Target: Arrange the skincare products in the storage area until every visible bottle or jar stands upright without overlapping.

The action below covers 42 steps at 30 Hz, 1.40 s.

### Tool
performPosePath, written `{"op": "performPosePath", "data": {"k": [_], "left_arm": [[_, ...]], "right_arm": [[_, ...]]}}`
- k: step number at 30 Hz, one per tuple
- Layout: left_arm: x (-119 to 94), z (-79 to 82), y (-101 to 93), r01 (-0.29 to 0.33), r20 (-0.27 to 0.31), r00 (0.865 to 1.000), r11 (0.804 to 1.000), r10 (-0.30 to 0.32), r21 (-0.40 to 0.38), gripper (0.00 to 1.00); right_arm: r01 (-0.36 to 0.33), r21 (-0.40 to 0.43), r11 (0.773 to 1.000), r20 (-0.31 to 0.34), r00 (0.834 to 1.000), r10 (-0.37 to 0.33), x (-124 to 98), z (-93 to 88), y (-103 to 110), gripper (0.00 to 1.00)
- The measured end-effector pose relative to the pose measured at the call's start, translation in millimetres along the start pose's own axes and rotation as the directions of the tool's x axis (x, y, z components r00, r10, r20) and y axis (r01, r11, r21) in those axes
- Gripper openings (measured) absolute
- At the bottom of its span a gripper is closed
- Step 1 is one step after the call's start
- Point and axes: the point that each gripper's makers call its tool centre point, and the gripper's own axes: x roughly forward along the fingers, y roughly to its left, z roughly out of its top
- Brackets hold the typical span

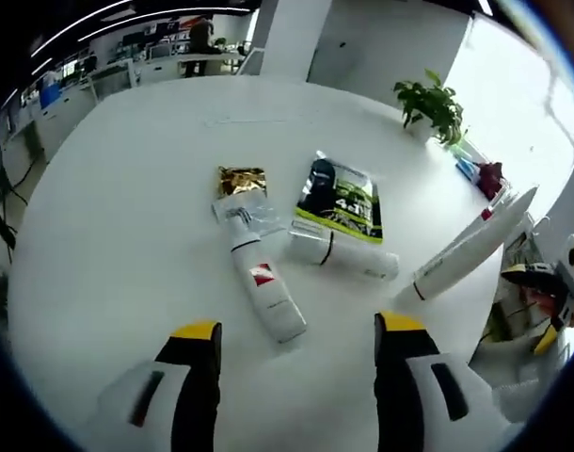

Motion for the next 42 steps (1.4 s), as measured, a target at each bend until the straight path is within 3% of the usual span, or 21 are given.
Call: {"op": "performPosePath", "data": {"k": [10, 14, 19, 21, 25, 32, 33, 42], "left_arm": [[24.1, 17.2, 22.5, -0.057, -0.058, 0.997, 0.998, 0.056, -0.012, 0.51], [30.8, 23.4, 24.2, -0.064, -0.076, 0.995, 0.998, 0.063, -0.011, 0.41], [41.9, 23.0, 23.0, -0.056, -0.111, 0.992, 0.998, 0.058, 0.026, 0.4], [42.9, 19.5, 21.0, -0.057, -0.128, 0.99, 0.998, 0.061, 0.037, 0.36], [45.7, 12.5, 23.6, -0.078, -0.155, 0.984, 0.995, 0.088, 0.065, 0.37], [43.4, 12.5, 32.6, -0.09, -0.176, 0.979, 0.994, 0.101, 0.067, 0.22], [43.9, 12.0, 31.4, -0.071, -0.181, 0.979, 0.992, 0.089, 0.1, 0.23], [37.7, 16.8, 32.9, -0.074, -0.157, 0.984, 0.994, 0.086, 0.085, 0.22]], "right_arm": [[0.008, 0.024, 1.0, 0.009, 1.0, -0.009, 4.5, 3.3, -4.1, 0.86], [0.001, 0.019, 1.0, -0.002, 1.0, -0.001, 5.1, 1.2, -4.1, 0.86], [0.007, 0.032, 0.999, -0.007, 1.0, -0.007, 4.2, -1.7, -7.5, 0.85], [0.006, 0.032, 0.999, -0.007, 1.0, -0.005, 3.9, -1.7, -6.9, 0.85], [0.002, 0.03, 1.0, -0.015, 1.0, -0.002, 4.0, -3.7, -5.5, 0.84], [-0.013, 0.027, 1.0, -0.019, 1.0, 0.013, 7.7, -1.6, -2.9, 0.83], [-0.013, 0.02, 1.0, -0.019, 1.0, 0.013, 9.1, 1.1, -3.3, 0.83], [-0.034, 0.016, 0.999, 0.016, 0.999, 0.034, 15.3, 14.6, 6.5, 0.82]]}}
